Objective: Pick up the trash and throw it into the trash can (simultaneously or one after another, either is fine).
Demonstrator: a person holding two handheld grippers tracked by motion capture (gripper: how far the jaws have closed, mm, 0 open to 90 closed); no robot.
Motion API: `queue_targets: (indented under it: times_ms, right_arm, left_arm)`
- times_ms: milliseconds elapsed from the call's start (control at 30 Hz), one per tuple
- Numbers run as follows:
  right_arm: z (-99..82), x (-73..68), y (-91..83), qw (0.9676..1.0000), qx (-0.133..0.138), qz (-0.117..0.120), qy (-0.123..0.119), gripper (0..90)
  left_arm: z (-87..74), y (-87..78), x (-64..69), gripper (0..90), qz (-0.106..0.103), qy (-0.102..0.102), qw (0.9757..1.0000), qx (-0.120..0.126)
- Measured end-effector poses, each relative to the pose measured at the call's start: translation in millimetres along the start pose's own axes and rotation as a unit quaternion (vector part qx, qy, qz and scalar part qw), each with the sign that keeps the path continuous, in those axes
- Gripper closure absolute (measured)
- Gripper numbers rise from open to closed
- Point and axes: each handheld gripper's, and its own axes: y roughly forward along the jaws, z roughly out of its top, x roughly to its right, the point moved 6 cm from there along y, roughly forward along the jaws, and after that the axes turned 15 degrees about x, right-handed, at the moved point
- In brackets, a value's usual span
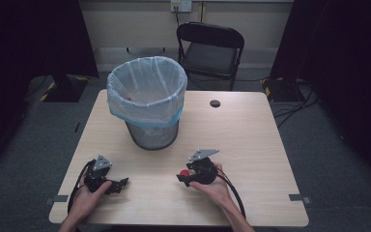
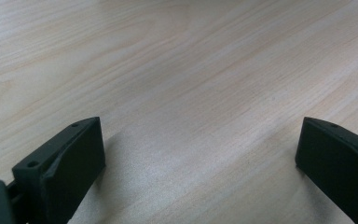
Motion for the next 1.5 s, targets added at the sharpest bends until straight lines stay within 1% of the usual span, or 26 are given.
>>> queue_targets:
  times_ms: [133, 267, 367, 433, 467, 500, 533, 567, 667, 733, 800, 867, 1000, 1167, 1367, 1433, 1500]
  right_arm:
    - [-5.3, -0.4, 3.0, 1.0, -0.007, -0.002, -0.004, 41.8]
    - [-7.0, -0.4, 4.1, 0.9997, -0.011, -0.011, -0.016, 48.5]
    - [-7.9, -2.3, 4.3, 0.9989, -0.014, -0.023, -0.038, 50.3]
    - [-9.4, -4.9, 4.5, 0.9976, -0.014, -0.031, -0.06, 50.3]
    - [-10.1, -5.4, 4.6, 0.9972, -0.01, -0.033, -0.067, 50.2]
    - [-10.9, -5.4, 4.1, 0.9975, -0.006, -0.033, -0.063, 50.2]
    - [-11.3, -4.8, 4.1, 0.9973, -0.001, -0.03, -0.066, 50.2]
    - [-11.9, -5.3, 3.8, 0.9975, 0.001, -0.031, -0.063, 50.2]
    - [-11.7, -5.2, 4.1, 0.9974, 0.002, -0.033, -0.065, 50.6]
    - [-11.2, -5.4, 4.2, 0.9973, -0.002, -0.037, -0.063, 52.2]
    - [-10.4, -4.0, 4.0, 0.9971, -0.003, -0.044, -0.061, 56.9]
    - [-10.3, -3.7, 3.5, 0.9973, -0.005, -0.045, -0.058, 58.4]
    - [-8.8, -4.6, 4.0, 0.9968, -0.016, -0.054, -0.056, 59.2]
    - [-7.6, -4.1, 4.3, 0.9971, -0.02, -0.052, -0.053, 59.8]
    - [-6.6, -2.8, 4.4, 0.9978, -0.022, -0.049, -0.039, 59.9]
    - [-6.3, -1.7, 4.1, 0.9982, -0.02, -0.048, -0.03, 59.9]
    - [-5.7, -0.2, 3.3, 0.9983, -0.017, -0.049, -0.027, 59.9]
  left_arm:
    - [0.0, 0.0, 0.0, 0.9, 0.0, 0.0, 1.0, 0.0]
    - [0.0, 0.0, 0.0, 0.9, 0.0, 0.0, 1.0, 0.0]
    - [0.0, 0.0, 0.1, 0.9, 0.0, 0.0, 1.0, 0.0]
    - [-0.1, 0.0, 0.3, 0.9, 0.0, -0.001, 1.0, 0.001]
    - [-0.1, -0.1, 0.2, 0.9, 0.0, 0.0, 1.0, 0.0]
    - [-0.1, -0.1, 0.2, 0.9, 0.001, -0.001, 1.0, 0.0]
    - [-0.1, -0.1, 0.2, 0.9, 0.001, -0.001, 1.0, 0.0]
    - [-0.1, -0.1, 0.2, 0.9, 0.001, -0.001, 1.0, 0.0]
    - [-0.1, -0.2, 0.1, 0.9, 0.001, 0.0, 1.0, 0.0]
    - [-0.1, -0.2, 0.2, 0.9, 0.001, -0.001, 1.0, 0.0]
    - [-0.1, -0.2, 0.1, 0.9, 0.001, -0.001, 1.0, 0.0]
    - [-0.1, -0.2, 0.1, 0.9, 0.001, -0.001, 1.0, 0.0]
    - [-0.1, -0.2, 0.2, 1.0, 0.001, -0.001, 1.0, 0.0]
    - [0.0, -0.1, 0.1, 0.9, 0.0, -0.001, 1.0, 0.001]
    - [-0.1, -0.1, 0.2, 1.0, 0.001, -0.001, 1.0, 0.001]
    - [-0.1, -0.1, 0.2, 1.0, 0.001, -0.001, 1.0, 0.001]
    - [-0.1, -0.1, 0.2, 0.9, 0.001, -0.001, 1.0, 0.001]
